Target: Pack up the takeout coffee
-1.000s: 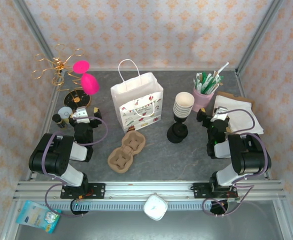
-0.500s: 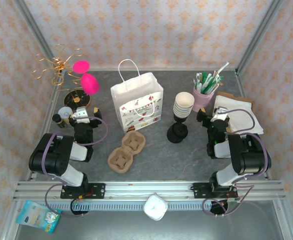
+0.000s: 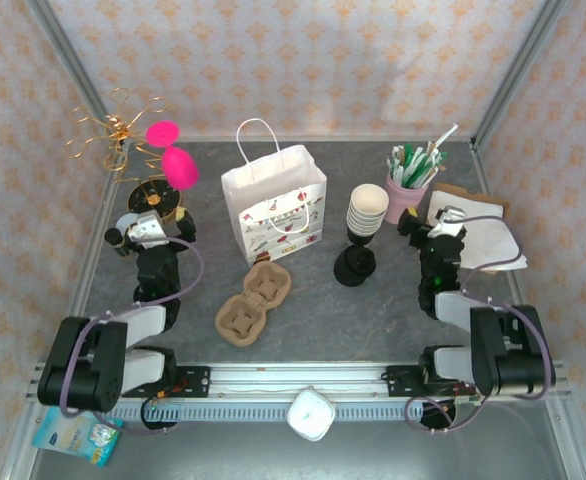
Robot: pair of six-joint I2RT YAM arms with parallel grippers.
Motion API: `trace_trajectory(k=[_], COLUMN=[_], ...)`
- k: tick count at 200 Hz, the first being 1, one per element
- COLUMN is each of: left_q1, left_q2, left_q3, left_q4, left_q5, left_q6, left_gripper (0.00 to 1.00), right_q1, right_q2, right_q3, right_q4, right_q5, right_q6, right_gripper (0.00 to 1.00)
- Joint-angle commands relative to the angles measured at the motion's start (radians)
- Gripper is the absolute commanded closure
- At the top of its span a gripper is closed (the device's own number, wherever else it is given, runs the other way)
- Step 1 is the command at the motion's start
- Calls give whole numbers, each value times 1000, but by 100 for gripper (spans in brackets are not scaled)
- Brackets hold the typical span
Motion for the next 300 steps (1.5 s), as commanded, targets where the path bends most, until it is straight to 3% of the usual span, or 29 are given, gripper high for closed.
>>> trace_trajectory(k=[1,35,46,63,138,164,226,261,300], left_q1=[8,9,9,12,-27,-104,-359,-511,-622], left_q2=[-83,-201,-232,-267,-481,-539,-505,-474,-422], left_q3=[60,114,110,96,212,290,441,477,484], left_q4=[-231,-416,-453,-460,-901,-1056,-1279,-1299,-1277], left_q5=[-7,38,19,69,327,326,380,359,333], left_q6=[-92,-325,-398,-431,-470,-455,-447,-442,-419], left_gripper=[0,0,0,0,1,1,1,1,1], right_q1=[-3,-5,-8,-8,23,67,230,304,329], right_q2=[-104,-227,-254,-281,-264,-221,-85,9,87], right_q3=[54,110,109,108,388,519,794,899,957], right_q4=[-212,-512,-574,-617,-1051,-1194,-1448,-1537,-1574], right_q5=[26,128,111,55,-22,-45,-27,37,45], right_q6=[85,427,489,497,451,444,424,416,403], right_gripper=[0,0,0,0,0,1,16,29,42])
